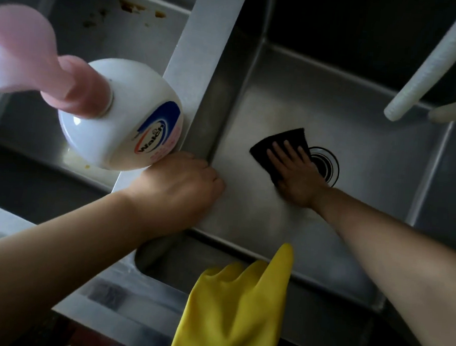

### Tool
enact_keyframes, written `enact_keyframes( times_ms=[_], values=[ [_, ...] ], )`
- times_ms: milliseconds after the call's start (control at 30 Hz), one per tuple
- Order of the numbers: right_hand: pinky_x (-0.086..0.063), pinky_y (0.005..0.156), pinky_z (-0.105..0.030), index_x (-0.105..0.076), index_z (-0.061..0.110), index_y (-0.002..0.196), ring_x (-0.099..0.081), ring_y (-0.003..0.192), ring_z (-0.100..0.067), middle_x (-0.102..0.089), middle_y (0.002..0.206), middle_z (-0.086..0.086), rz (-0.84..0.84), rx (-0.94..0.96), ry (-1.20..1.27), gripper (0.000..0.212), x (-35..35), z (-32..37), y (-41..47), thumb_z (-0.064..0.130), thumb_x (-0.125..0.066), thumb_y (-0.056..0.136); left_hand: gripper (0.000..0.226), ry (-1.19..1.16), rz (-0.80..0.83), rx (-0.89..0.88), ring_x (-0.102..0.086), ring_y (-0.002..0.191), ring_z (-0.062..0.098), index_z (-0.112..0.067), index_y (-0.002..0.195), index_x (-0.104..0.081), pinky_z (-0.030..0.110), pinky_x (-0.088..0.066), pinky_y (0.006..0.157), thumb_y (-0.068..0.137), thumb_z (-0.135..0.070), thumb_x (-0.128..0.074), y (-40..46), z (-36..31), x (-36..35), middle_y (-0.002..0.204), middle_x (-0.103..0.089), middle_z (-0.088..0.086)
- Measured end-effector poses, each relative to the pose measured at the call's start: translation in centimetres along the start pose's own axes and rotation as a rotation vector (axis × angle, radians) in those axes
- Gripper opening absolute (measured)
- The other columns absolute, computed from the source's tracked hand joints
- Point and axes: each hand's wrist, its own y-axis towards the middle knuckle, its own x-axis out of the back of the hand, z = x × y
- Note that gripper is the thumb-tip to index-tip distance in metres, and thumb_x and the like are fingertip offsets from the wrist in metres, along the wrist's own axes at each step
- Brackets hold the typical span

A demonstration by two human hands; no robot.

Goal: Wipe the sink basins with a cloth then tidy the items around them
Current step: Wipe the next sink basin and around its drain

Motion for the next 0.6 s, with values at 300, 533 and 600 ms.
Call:
enact_keyframes(
  times_ms=[300,533,600],
  values=[
    [0.008,0.114,-0.048,-0.006,0.019,0.151,0.005,0.145,-0.033,0.0,0.158,-0.009,-0.027,0.083,0.027,0.07,-0.8,6.1,3.6,0.036,-0.042,0.094,0.018,0.036,0.004,0.017,-0.061,0.057,0.026,-0.013,0.072,-0.067,0.035,-0.051,0.059,0.056,-0.014,-0.073,0.0,0.2,-1.1,0.064,-0.063,0.005],
    [-0.021,0.107,-0.06,-0.047,0.018,0.138,-0.036,0.134,-0.038,-0.042,0.145,-0.012,-0.076,0.46,-0.024,0.056,-3.7,10.8,1.9,0.032,-0.04,0.084,0.008,0.106,0.014,0.004,-0.057,0.052,0.026,-0.015,0.065,-0.062,0.03,-0.046,0.053,0.057,-0.016,-0.062,0.4,0.0,-1.0,0.057,-0.058,0.005],
    [-0.02,0.107,-0.058,-0.051,0.02,0.135,-0.039,0.133,-0.037,-0.046,0.143,-0.01,-0.108,0.53,-0.066,0.054,-4.4,11.6,1.1,0.03,-0.056,0.082,0.005,0.118,0.012,0.03,-0.058,0.052,0.026,-0.016,0.065,-0.061,0.031,-0.046,0.053,0.061,-0.017,-0.063,0.5,-0.1,-1.2,0.057,-0.058,0.004]
  ],
)
